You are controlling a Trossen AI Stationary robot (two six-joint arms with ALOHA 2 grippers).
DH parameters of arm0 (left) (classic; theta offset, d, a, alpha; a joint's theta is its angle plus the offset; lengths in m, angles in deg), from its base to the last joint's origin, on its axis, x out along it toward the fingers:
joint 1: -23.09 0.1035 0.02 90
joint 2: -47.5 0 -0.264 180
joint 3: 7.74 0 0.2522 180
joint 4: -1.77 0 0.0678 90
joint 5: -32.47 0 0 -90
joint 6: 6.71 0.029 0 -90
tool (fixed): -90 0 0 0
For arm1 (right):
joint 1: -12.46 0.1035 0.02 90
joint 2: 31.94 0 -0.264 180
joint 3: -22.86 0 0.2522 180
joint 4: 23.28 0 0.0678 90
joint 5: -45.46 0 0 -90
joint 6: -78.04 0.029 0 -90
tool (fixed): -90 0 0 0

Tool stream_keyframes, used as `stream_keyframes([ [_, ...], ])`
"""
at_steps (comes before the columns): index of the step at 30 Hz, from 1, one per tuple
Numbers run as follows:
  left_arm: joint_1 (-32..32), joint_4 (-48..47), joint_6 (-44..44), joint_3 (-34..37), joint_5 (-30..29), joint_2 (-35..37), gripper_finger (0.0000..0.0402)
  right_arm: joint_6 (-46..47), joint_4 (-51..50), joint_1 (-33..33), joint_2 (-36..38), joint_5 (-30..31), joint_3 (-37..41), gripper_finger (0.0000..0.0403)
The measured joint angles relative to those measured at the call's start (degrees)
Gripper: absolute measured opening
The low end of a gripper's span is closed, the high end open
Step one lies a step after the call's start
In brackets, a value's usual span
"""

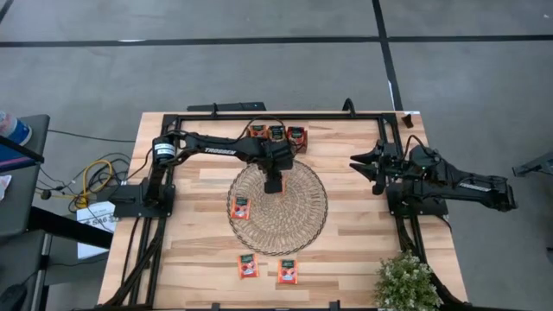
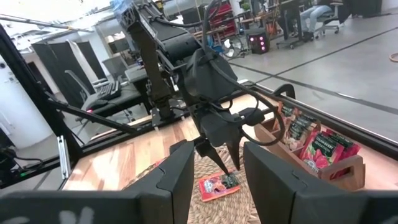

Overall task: Pick & Place Tea
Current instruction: Put the orange tea bag into the left section of the wooden organizer

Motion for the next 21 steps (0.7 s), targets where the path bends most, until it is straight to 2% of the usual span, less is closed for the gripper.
stream_keyframes([
  [18, 0.7, -1.5, 0.4, -0.2, 0.6, -2.7, 0.0097, -0.9, 1.6, 0.0, 0.0, -1.4, 0.0, 0.013],
  [21, 0.8, -2.3, 0.2, -0.3, 2.3, -3.3, 0.0097, -0.9, 1.6, 0.0, 0.0, -1.5, 0.0, 0.013],
])
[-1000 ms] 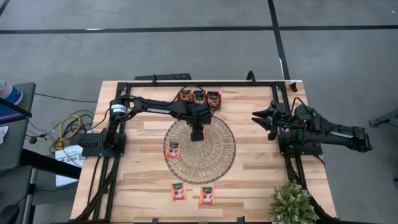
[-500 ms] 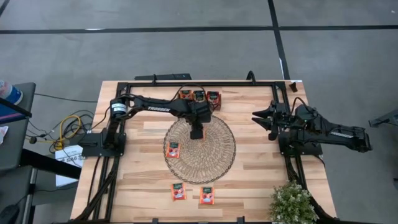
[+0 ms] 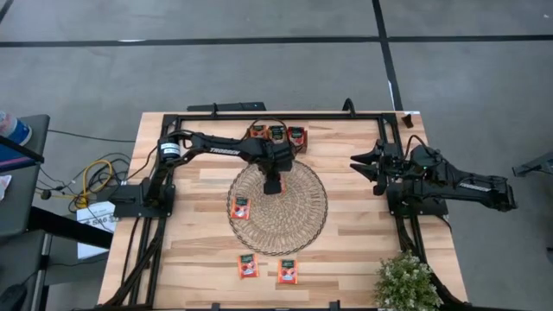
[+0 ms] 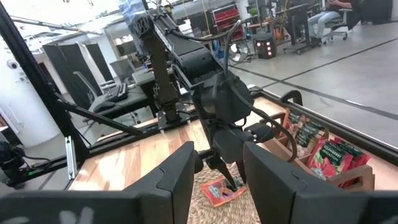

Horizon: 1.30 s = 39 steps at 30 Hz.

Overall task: Pick & Place Tea
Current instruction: Put the orange tea bag into the left section of the wooden organizer

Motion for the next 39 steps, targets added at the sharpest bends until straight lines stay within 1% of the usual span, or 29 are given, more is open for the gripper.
stream_keyframes([
  [6, -0.3, 0.0, 0.4, 0.0, 0.2, 0.0, 0.0096, -0.2, 0.0, 0.0, 0.0, 0.0, 0.0, 0.013],
  [9, -0.3, 0.0, 0.5, 0.1, 0.2, 0.0, 0.0085, -0.3, 0.0, 0.0, 0.0, 0.0, 0.0, 0.013],
  [17, -0.3, 1.1, 1.6, 0.1, -0.8, 0.0, 0.0014, -0.3, 0.0, 0.0, 0.0, 0.0, 0.0, 0.013],
  [19, -0.3, 1.0, 1.6, -0.1, -1.5, 0.0, 0.0004, -0.3, 0.0, 0.0, 0.0, 0.0, 0.0, 0.013],
  [27, -0.3, 0.9, 1.6, -3.4, -2.4, -0.2, 0.0, -0.4, 0.0, 0.0, 0.0, 0.0, 0.0, 0.013],
  [33, -0.4, -2.0, 1.6, -3.6, -2.3, 0.1, 0.0, -0.4, 0.0, 0.0, 0.0, 0.0, 0.0, 0.013],
  [39, -0.7, -2.2, 1.5, -3.7, -2.3, 1.0, 0.0, -0.4, 0.0, 0.0, 0.0, 0.0, 0.0, 0.013],
])
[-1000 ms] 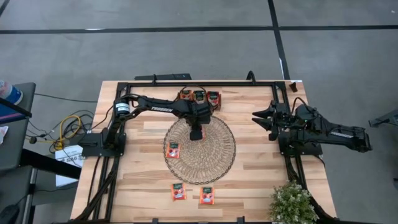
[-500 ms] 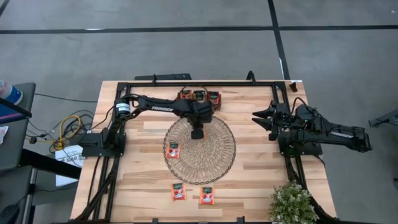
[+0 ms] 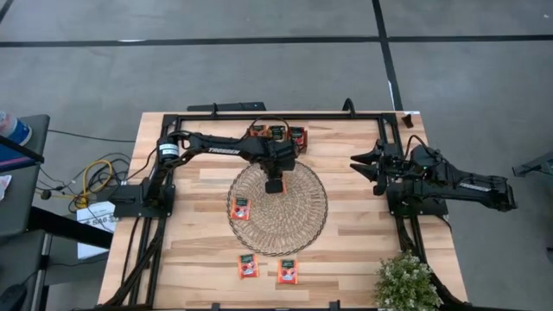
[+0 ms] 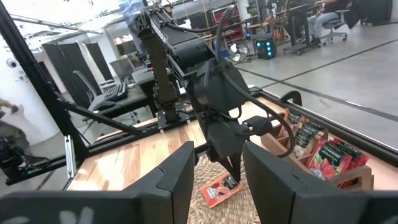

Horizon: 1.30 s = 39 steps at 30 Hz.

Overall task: Pick & Place Tea
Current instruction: Put the orange tea bag into the left section of the wooden organizer

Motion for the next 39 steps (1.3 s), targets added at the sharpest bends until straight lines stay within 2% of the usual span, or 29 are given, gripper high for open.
stream_keyframes([
  [8, 0.0, -1.2, -0.1, -0.4, -0.1, 1.4, 0.0, 0.0, 0.0, 0.0, 0.0, 0.0, 0.0, 0.013],
  [23, -0.3, -10.2, 0.3, -11.1, 0.2, 2.3, 0.0, 0.0, -0.4, 0.0, 0.0, 0.0, 0.0, 0.013],
  [39, 1.2, -11.9, -6.9, -11.1, -1.0, 1.7, 0.0003, 0.1, -0.4, 0.0, 0.0, 0.0, 0.0, 0.013],
])
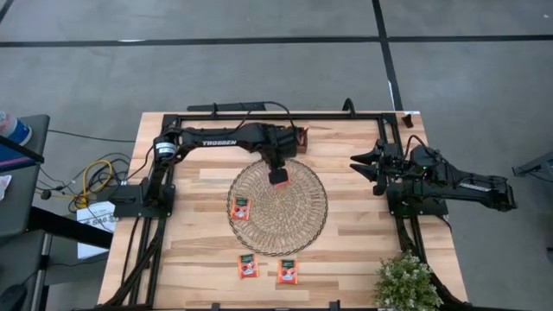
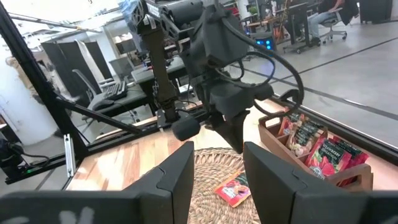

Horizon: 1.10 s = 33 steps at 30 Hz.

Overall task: Pick & Place Tea
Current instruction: Put the orange tea bag into the left section of the wooden organizer

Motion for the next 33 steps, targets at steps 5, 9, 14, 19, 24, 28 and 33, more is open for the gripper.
stream_keyframes([
  [5, 1.2, 0.0, -0.2, 0.0, 0.6, 0.0, 0.004, 0.0, 0.0, 0.0, 0.0, 0.0, 0.0, 0.013],
  [9, 1.9, 0.1, -0.4, 0.1, 2.1, -0.3, 0.0094, 0.0, 0.0, 0.0, 0.0, 0.0, 0.0, 0.013],
  [14, 1.9, -0.3, -0.5, 0.3, 3.7, -2.7, 0.0165, 0.0, 0.0, 0.0, 0.0, 0.0, 0.0, 0.013],
  [19, 2.0, -0.6, -0.1, 0.3, 6.1, -5.9, 0.0199, 0.0, -0.4, 0.0, 0.0, 0.0, 0.0, 0.013],
  [24, 3.0, -1.0, -0.3, 0.3, 6.1, -6.9, 0.0202, 0.0, -0.9, 0.0, 0.0, 0.0, 0.0, 0.013],
  [28, 3.5, -1.1, -1.5, 0.3, 6.0, -7.6, 0.0202, 0.0, -1.0, 0.0, 0.0, 0.0, 0.0, 0.013],
  [33, 3.3, -0.8, -2.2, 0.4, 5.8, -8.5, 0.0202, 0.0, -1.6, 0.0, 0.0, 0.0, 0.0, 0.013],
])
